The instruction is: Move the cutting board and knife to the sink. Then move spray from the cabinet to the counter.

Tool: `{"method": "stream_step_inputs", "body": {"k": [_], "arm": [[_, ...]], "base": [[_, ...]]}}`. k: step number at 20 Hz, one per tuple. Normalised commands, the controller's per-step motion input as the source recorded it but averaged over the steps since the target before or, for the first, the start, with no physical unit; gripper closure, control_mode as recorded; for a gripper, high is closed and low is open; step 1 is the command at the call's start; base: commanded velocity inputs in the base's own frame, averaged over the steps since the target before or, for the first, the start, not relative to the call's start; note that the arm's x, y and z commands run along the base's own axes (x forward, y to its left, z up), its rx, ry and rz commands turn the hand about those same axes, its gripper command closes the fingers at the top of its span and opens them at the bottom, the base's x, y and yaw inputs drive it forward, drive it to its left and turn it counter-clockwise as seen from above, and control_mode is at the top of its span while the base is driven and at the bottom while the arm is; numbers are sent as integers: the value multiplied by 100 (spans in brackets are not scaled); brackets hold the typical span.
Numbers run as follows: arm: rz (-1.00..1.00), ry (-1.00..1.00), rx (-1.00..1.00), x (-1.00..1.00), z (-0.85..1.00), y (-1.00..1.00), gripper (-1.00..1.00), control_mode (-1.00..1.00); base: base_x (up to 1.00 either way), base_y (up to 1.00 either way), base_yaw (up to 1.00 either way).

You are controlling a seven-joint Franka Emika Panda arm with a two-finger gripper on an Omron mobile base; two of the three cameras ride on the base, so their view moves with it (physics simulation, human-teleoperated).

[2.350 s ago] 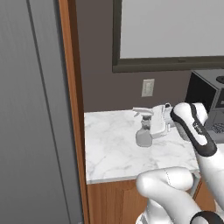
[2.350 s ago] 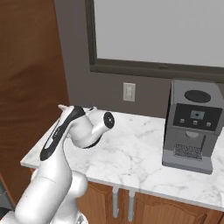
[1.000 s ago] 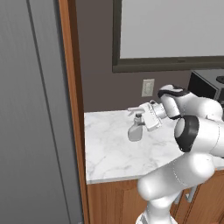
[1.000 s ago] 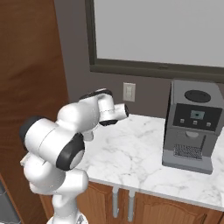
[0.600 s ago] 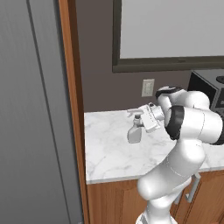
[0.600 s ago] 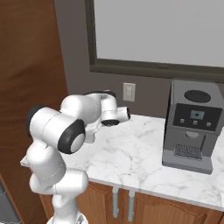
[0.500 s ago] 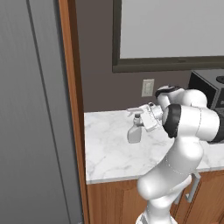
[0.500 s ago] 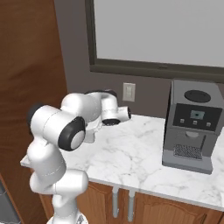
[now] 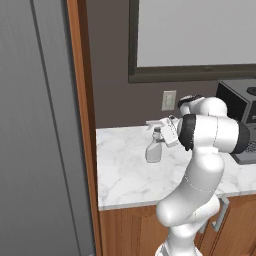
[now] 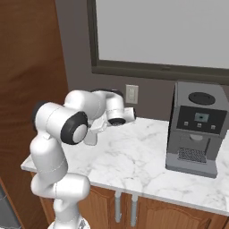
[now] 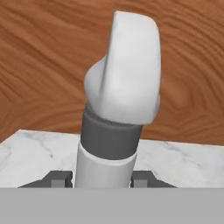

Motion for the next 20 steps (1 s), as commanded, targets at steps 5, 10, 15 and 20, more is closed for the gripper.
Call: {"method": "stream_step_inputs", "body": {"k": [5,10,15,20], "arm": [[4,-11,0,-10,-4,0,100,-100],[2,-14,0,-7,0,0,100,-100],[0,-4,0,0,0,0,100,-100],[0,0,0,0,0,0,100,-100]], "base": [[0,0,0],[0,0,0],[0,0,0],[0,0,0]]}}
